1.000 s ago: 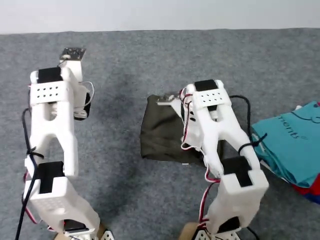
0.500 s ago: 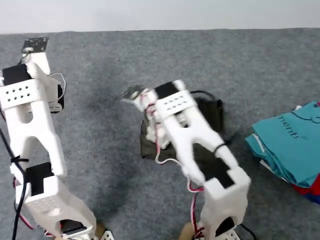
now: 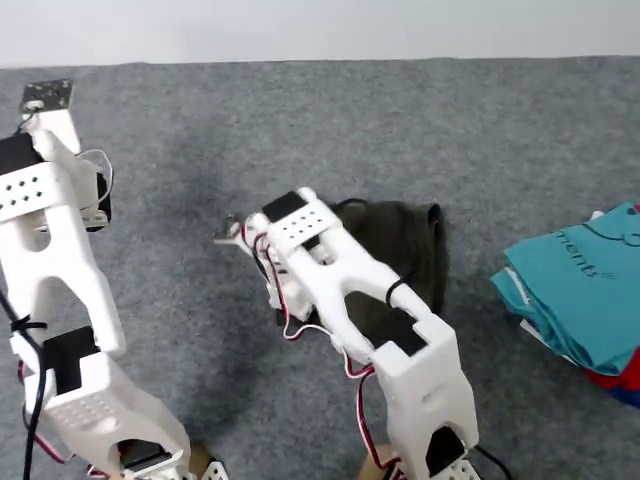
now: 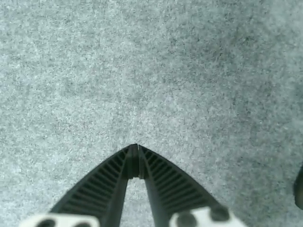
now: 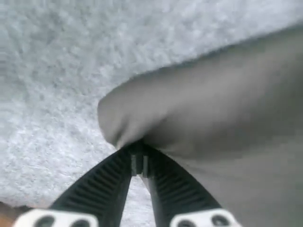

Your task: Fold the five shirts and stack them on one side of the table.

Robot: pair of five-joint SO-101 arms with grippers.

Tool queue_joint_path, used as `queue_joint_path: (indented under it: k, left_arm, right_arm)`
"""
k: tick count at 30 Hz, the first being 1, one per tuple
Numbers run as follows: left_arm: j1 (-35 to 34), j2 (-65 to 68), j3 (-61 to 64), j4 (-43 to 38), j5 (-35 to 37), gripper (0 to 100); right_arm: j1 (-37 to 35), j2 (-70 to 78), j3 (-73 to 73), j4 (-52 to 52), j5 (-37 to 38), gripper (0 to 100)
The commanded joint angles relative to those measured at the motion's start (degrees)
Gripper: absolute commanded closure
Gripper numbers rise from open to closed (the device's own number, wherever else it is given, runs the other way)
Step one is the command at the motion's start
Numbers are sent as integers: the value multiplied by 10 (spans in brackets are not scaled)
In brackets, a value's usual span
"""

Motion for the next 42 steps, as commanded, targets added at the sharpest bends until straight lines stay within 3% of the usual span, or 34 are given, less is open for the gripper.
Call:
queue_joint_path:
  k: [1, 18, 26, 31, 37, 42]
  left_arm:
    - [-4, -37, -18, 5, -5, 998]
    - [-1, -36, -18, 3, -5, 998]
    - [-1, -33, -18, 2, -6, 998]
    - [0, -33, -17, 2, -17, 998]
    - [0, -33, -17, 2, -19, 998]
    - [6, -33, -17, 2, -19, 998]
  right_arm:
    - [30, -67, -70, 13, -1, 989]
    - [349, -12, -117, -98, 0, 989]
    - [418, 67, -120, -138, 0, 989]
    - [412, 57, -160, -109, -1, 989]
    - [324, -3, -230, -36, -4, 989]
    - [241, -16, -236, -37, -4, 989]
